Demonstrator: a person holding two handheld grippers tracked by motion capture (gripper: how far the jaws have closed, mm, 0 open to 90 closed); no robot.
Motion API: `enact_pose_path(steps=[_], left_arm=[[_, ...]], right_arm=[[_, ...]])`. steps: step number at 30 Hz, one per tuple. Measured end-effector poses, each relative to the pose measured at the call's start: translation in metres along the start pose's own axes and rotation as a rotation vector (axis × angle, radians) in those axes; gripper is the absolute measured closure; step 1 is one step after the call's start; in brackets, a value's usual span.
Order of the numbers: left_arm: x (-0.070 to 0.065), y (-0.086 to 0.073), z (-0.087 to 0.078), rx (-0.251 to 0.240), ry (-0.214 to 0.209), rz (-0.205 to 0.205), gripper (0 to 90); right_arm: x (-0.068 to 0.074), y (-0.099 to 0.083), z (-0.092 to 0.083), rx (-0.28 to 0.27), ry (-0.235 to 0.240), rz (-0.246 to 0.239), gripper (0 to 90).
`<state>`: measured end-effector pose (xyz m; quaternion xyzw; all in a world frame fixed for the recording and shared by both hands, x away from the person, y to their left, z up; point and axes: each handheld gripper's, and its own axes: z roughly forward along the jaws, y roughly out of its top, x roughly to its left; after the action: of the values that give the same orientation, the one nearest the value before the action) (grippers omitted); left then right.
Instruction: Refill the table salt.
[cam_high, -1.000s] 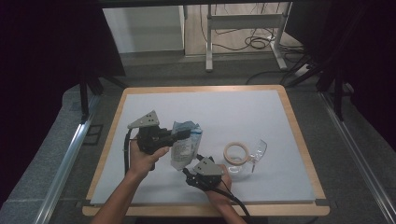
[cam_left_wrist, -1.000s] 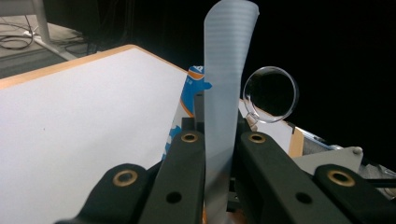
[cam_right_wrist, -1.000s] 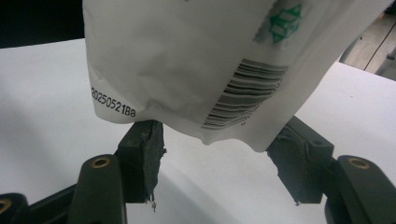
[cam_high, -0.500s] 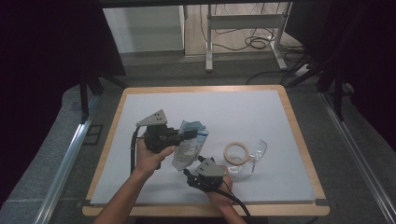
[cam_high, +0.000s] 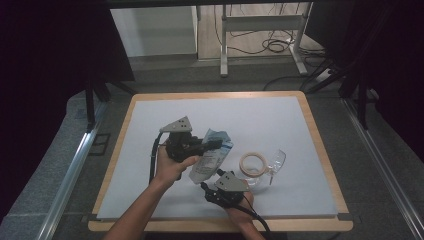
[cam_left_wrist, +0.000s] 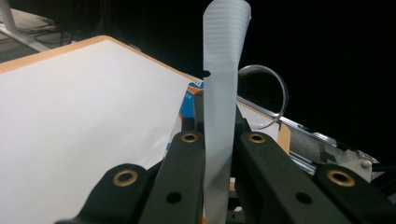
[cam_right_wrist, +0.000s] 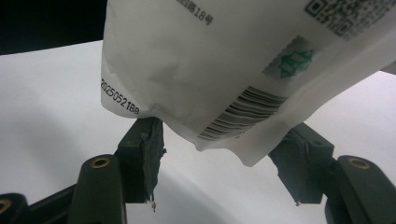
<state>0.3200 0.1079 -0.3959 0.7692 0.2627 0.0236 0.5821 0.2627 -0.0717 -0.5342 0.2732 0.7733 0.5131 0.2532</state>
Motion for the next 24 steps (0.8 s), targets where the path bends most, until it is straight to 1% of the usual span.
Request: enact_pose_path(steps=[11,14,24], left_arm=[[-0.001,0.004,0.013,0.02,-0.025,0.001,90.0],[-0.002,0.005,0.017,0.025,-0.029,0.0,90.0],[-0.004,0.006,0.028,0.045,-0.038,0.002,90.0]], right_arm=[[-0.002,-0.002,-0.005,-0.008,-0.013,0.015,38.5],[-0.002,-0.003,-0.006,-0.007,-0.011,0.027,38.4],[-0.001,-0.003,-0.009,-0.011,-0.016,0.027,38.1]])
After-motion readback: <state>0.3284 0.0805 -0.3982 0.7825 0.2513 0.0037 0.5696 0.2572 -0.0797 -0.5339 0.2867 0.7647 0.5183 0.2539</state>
